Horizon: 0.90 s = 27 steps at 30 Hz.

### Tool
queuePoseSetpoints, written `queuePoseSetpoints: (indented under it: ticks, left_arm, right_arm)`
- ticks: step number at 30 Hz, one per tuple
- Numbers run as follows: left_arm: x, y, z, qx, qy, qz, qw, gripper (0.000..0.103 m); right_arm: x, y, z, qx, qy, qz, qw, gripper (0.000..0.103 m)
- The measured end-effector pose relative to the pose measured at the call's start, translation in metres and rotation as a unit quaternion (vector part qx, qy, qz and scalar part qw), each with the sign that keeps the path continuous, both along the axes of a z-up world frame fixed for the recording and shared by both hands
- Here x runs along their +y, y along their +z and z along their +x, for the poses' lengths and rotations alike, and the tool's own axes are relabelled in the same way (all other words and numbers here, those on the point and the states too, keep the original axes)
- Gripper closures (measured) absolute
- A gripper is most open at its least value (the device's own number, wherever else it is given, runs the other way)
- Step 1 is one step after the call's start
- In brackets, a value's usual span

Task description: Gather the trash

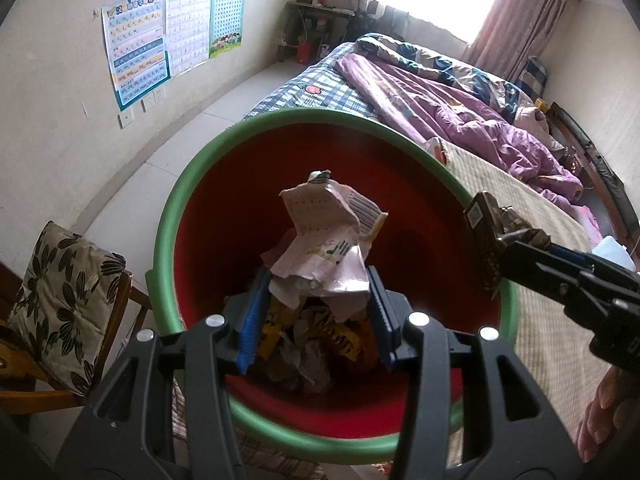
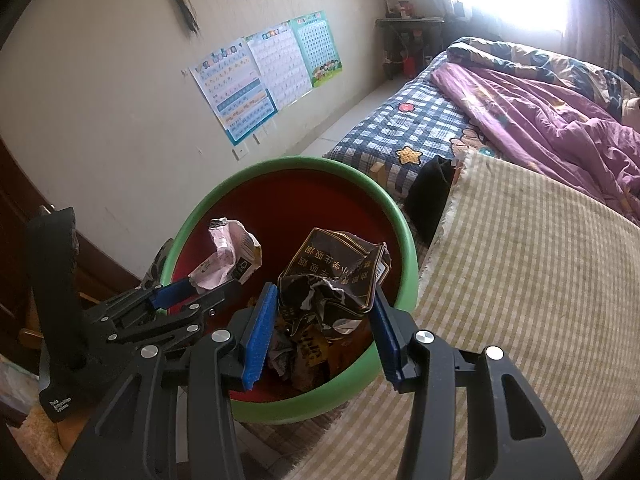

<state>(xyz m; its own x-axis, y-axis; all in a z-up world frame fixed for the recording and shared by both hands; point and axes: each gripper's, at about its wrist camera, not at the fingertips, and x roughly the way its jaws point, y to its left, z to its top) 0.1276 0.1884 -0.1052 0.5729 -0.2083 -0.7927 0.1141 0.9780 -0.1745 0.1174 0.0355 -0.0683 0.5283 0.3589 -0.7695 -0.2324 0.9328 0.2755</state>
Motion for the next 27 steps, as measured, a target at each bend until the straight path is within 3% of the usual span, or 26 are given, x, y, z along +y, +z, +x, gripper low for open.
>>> queuePoseSetpoints:
  ticks: [17, 18, 20, 24, 27]
  left_arm:
    - [0.004, -0.006, 0.001, 0.011, 0.007, 0.01, 0.9999, 0.056]
    - [0.004, -0.006, 0.001, 0.011, 0.008, 0.012, 0.9998, 0.054]
    - [0.004, -0.004, -0.001, 0.005, 0.011, 0.013, 0.9998, 0.042]
    - [0.004, 0.003, -0.004, -0.009, 0.019, 0.013, 0.9997, 0.029]
    - [0.004, 0.012, -0.01, -0.033, 0.026, 0.009, 0.9991, 0.023]
  right_arm:
    - [0.001, -0.001, 0.003, -0.001, 0.004, 0.006, 1.0, 0.057]
    - [0.001, -0.001, 0.003, -0.002, 0.004, 0.008, 1.0, 0.055]
    - [0.0, 0.0, 0.001, -0.007, 0.004, 0.016, 1.0, 0.036]
    - [-0.003, 0.008, -0.004, -0.024, 0.004, 0.021, 0.999, 0.036]
    - [-0.01, 0.017, -0.011, -0.048, -0.006, 0.023, 0.999, 0.023]
